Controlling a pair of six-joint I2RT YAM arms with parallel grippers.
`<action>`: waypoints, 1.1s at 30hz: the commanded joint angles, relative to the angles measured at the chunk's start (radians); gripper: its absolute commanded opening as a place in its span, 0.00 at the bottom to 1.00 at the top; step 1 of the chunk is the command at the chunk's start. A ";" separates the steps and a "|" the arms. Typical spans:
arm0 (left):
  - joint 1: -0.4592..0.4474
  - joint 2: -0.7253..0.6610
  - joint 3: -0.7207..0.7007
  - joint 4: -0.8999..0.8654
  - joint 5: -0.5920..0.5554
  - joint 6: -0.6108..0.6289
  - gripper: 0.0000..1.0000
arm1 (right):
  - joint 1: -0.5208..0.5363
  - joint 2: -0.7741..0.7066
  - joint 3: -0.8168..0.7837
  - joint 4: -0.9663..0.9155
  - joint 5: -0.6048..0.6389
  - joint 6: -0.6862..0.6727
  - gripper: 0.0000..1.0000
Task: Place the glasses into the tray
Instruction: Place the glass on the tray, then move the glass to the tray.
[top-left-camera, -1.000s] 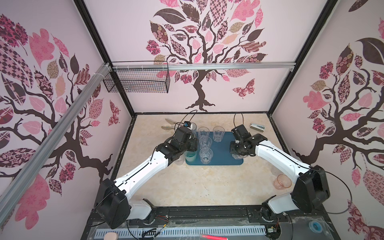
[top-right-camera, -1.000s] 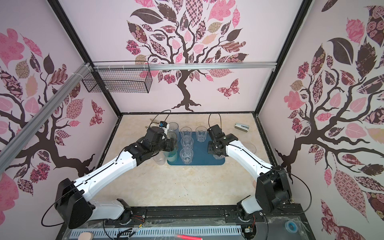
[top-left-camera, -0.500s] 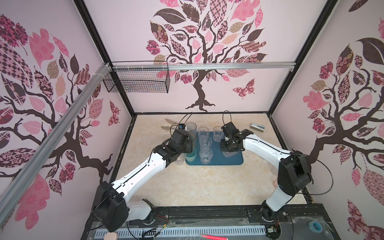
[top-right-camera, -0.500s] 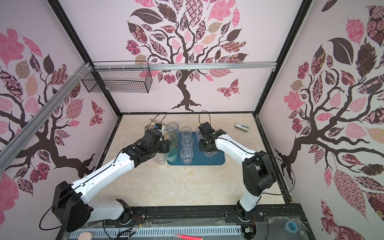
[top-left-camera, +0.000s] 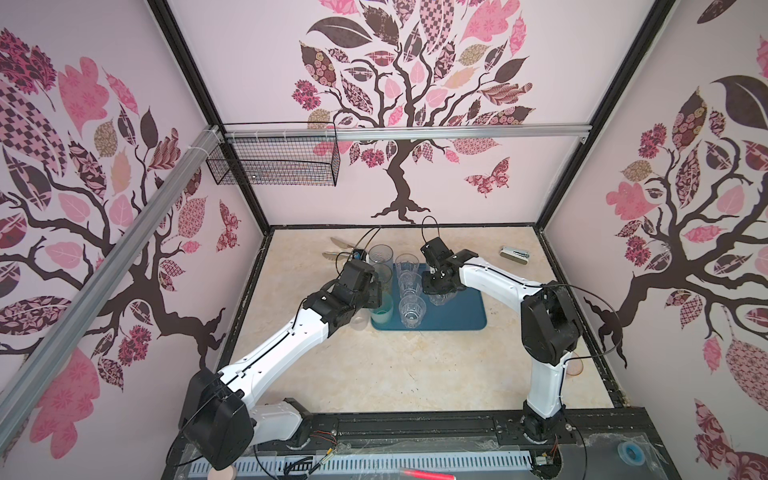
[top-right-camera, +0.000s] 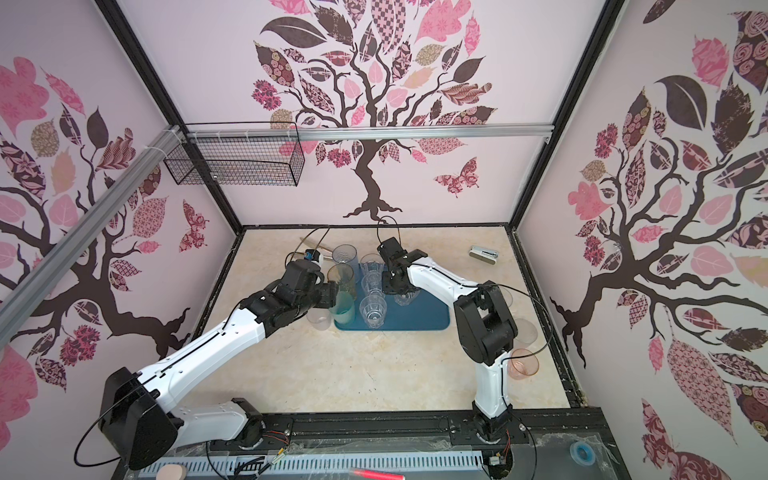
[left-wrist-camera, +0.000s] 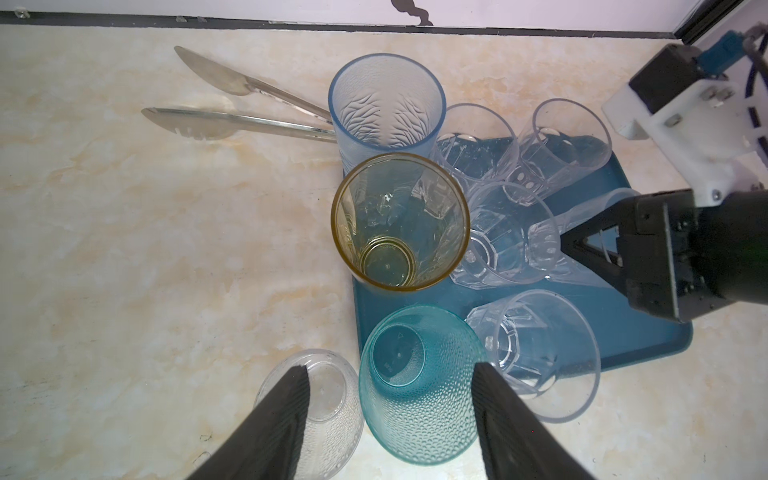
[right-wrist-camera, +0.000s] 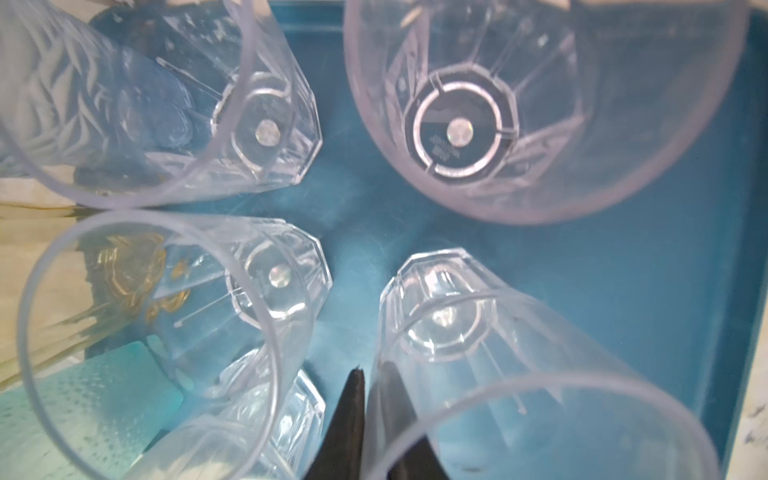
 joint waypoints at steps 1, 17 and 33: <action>0.003 -0.004 -0.021 -0.002 0.000 -0.011 0.66 | 0.003 0.047 0.048 -0.018 -0.002 -0.006 0.19; 0.005 0.006 -0.017 -0.007 -0.011 0.000 0.66 | -0.034 -0.190 -0.005 -0.052 -0.069 0.017 0.33; 0.008 -0.094 -0.120 0.145 0.118 0.053 0.69 | -0.247 -0.424 -0.433 0.234 -0.369 0.213 0.58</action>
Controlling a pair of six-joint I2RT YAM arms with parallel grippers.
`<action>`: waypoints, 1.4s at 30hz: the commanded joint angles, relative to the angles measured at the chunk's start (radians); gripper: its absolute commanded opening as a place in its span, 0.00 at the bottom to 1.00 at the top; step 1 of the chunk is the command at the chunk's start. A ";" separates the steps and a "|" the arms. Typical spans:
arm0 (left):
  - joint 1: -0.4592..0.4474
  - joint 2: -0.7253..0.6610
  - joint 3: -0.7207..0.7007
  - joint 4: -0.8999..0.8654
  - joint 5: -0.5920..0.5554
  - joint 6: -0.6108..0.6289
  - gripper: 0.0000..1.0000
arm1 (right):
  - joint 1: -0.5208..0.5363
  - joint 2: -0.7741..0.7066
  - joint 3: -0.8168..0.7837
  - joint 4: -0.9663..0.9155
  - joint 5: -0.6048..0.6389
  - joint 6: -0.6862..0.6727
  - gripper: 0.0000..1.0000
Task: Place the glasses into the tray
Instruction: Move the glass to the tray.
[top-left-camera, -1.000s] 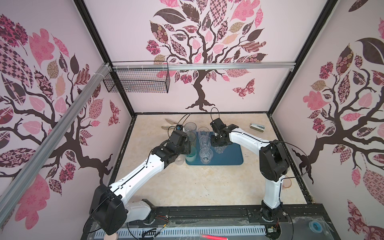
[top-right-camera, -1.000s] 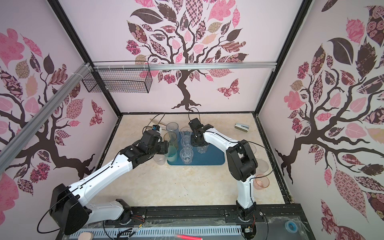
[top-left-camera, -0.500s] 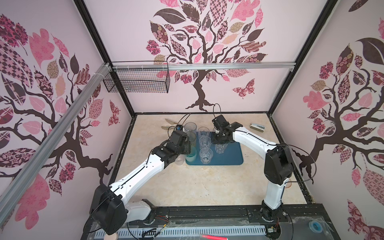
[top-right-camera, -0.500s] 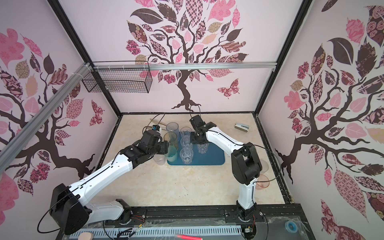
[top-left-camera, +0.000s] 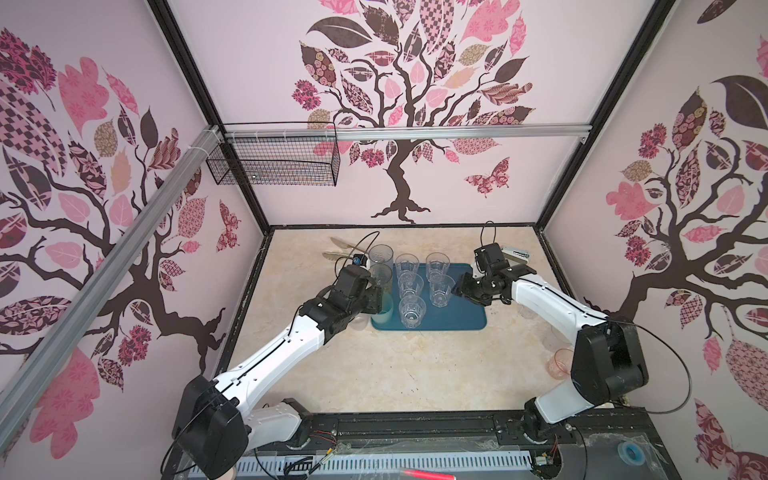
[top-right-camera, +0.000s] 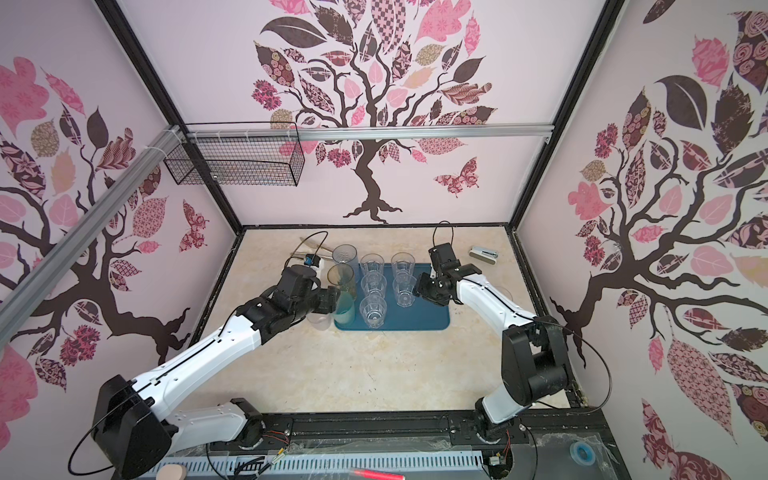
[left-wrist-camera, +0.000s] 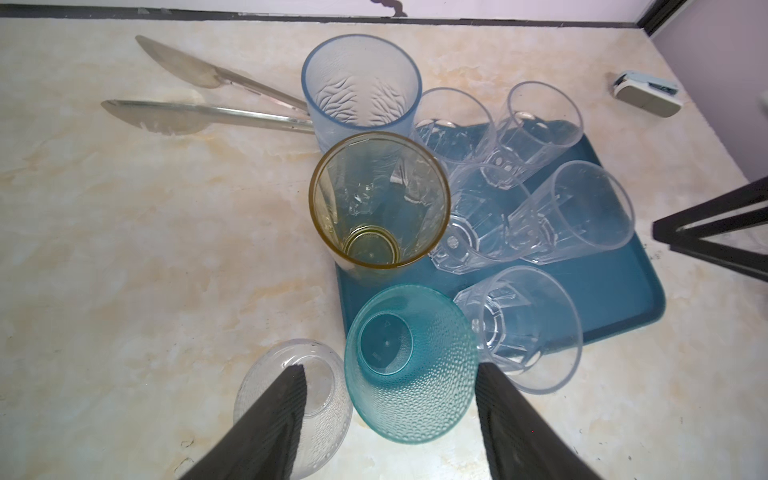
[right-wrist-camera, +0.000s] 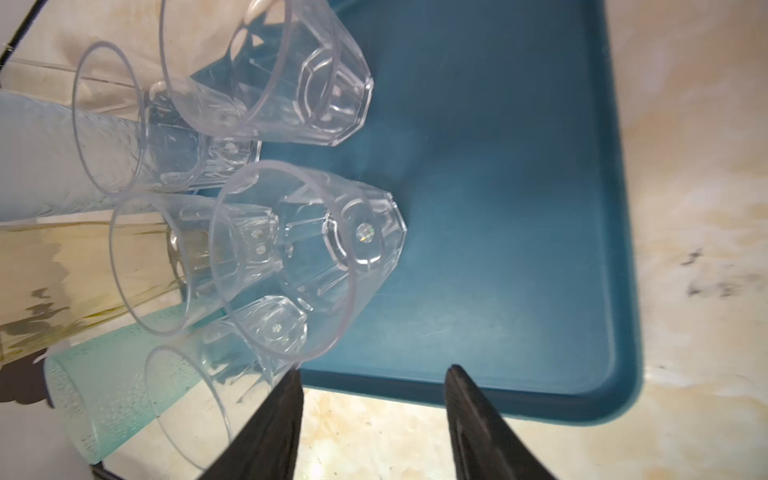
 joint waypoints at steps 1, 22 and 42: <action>0.004 -0.027 -0.047 0.081 0.040 0.019 0.70 | -0.001 -0.023 -0.007 0.087 -0.075 0.062 0.58; 0.007 -0.078 -0.103 0.096 0.032 0.020 0.71 | 0.046 0.149 0.043 0.207 -0.163 0.163 0.58; 0.013 -0.096 -0.116 0.083 -0.025 0.035 0.71 | -0.002 0.104 0.113 0.068 -0.047 0.038 0.61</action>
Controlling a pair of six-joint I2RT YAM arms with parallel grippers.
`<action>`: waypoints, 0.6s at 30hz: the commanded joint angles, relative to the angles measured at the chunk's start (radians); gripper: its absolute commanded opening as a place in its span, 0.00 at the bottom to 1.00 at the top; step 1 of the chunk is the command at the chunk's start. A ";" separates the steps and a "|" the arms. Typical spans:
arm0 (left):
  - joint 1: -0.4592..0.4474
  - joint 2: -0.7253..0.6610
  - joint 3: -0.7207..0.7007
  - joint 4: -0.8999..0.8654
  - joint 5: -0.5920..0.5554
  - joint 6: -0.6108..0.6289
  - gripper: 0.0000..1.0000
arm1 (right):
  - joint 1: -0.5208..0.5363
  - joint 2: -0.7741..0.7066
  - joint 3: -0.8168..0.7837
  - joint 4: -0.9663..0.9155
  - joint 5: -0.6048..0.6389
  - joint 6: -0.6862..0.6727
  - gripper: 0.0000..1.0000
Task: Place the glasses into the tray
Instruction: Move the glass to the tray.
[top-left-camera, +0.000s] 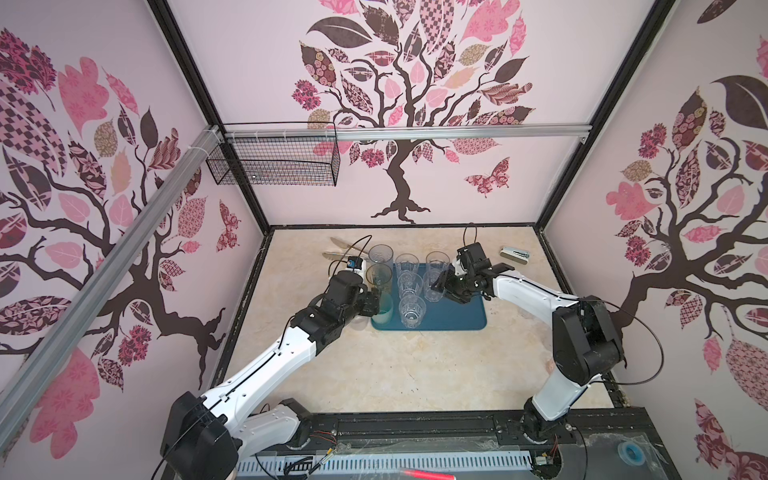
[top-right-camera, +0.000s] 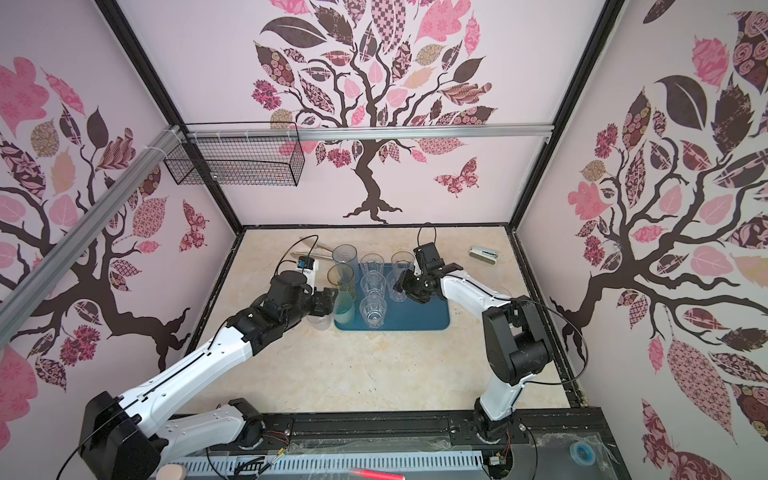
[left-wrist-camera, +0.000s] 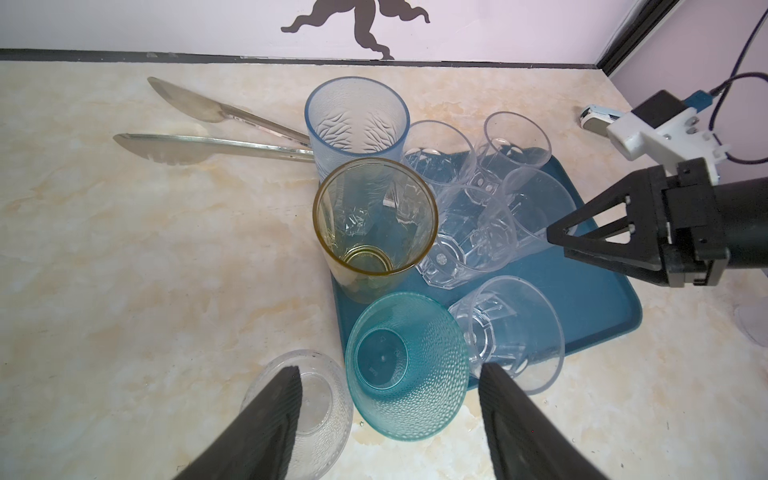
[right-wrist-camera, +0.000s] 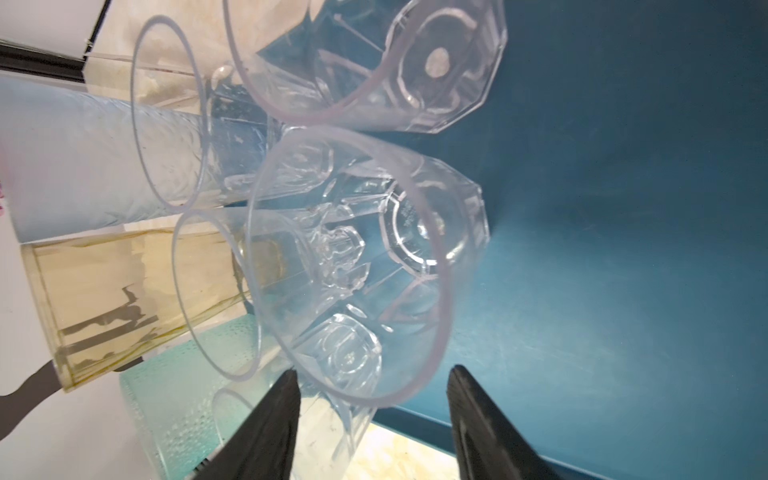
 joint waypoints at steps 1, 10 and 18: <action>0.008 -0.020 -0.038 0.003 -0.015 0.009 0.71 | -0.068 -0.050 0.053 -0.057 0.033 -0.045 0.62; 0.037 -0.061 -0.071 0.005 -0.021 -0.021 0.71 | -0.111 0.057 0.195 0.073 0.112 -0.005 0.75; 0.059 -0.074 -0.097 0.019 0.012 -0.037 0.71 | -0.116 0.250 0.390 0.047 0.068 0.026 0.75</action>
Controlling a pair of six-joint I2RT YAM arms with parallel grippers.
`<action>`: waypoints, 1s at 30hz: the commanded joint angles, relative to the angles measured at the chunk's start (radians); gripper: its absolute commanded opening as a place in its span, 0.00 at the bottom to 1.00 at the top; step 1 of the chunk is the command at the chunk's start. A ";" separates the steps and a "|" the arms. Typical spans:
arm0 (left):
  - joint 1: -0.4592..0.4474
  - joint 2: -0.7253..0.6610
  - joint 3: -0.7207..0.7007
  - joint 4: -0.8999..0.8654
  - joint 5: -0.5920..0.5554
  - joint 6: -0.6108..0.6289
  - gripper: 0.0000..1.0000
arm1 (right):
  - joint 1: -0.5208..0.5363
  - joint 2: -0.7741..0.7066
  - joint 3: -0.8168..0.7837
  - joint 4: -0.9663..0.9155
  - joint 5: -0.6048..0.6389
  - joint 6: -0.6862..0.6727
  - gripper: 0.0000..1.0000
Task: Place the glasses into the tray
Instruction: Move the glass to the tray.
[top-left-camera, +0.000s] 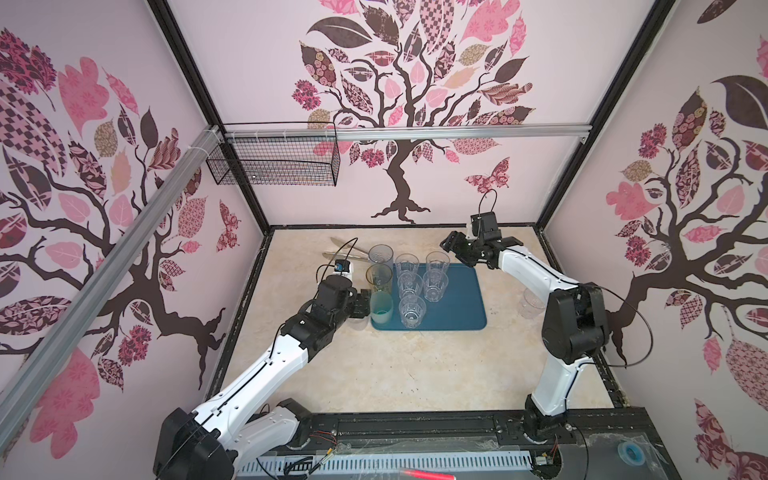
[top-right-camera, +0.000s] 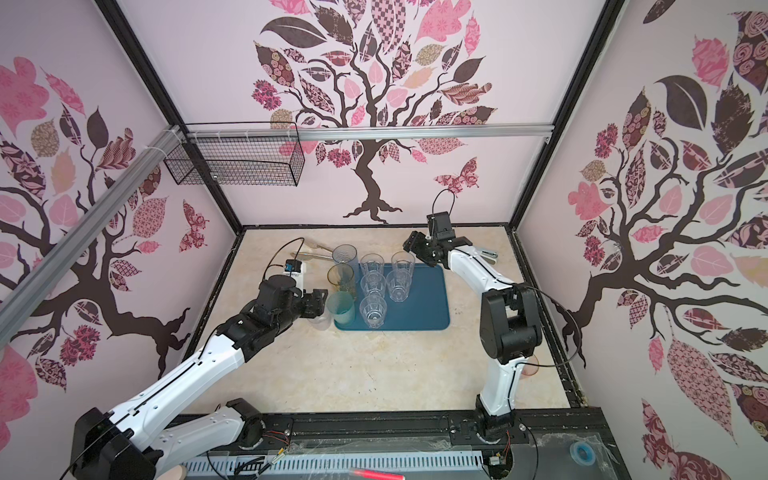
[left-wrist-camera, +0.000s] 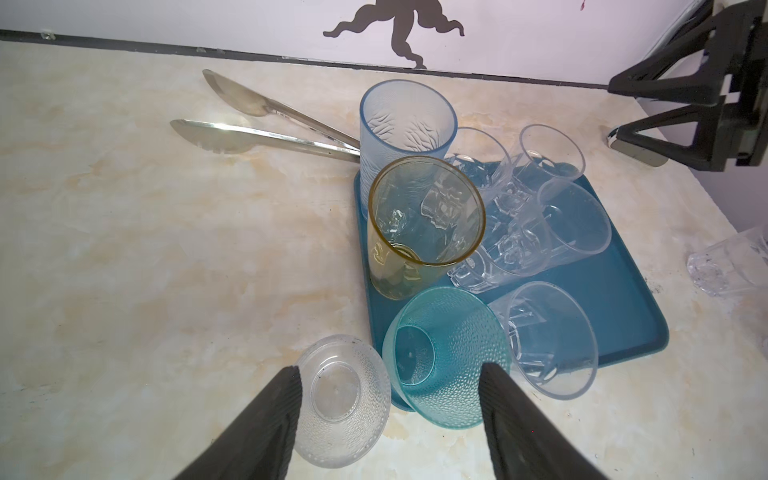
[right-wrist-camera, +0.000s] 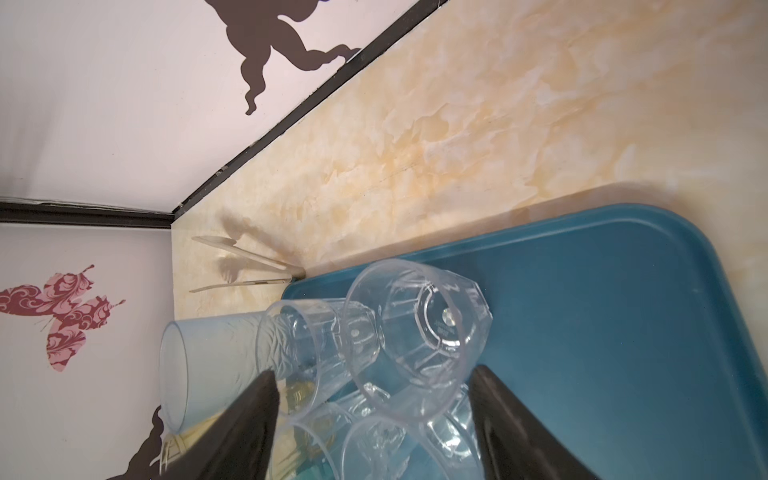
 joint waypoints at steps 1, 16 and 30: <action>0.002 0.008 -0.028 0.020 0.037 -0.014 0.71 | -0.005 0.083 0.046 -0.015 -0.026 0.023 0.75; 0.002 0.028 -0.019 0.011 0.070 -0.025 0.71 | 0.060 0.168 0.135 -0.075 -0.065 -0.022 0.74; 0.121 0.000 0.062 -0.224 0.035 -0.046 0.70 | 0.034 -0.111 -0.066 -0.150 0.014 -0.070 0.74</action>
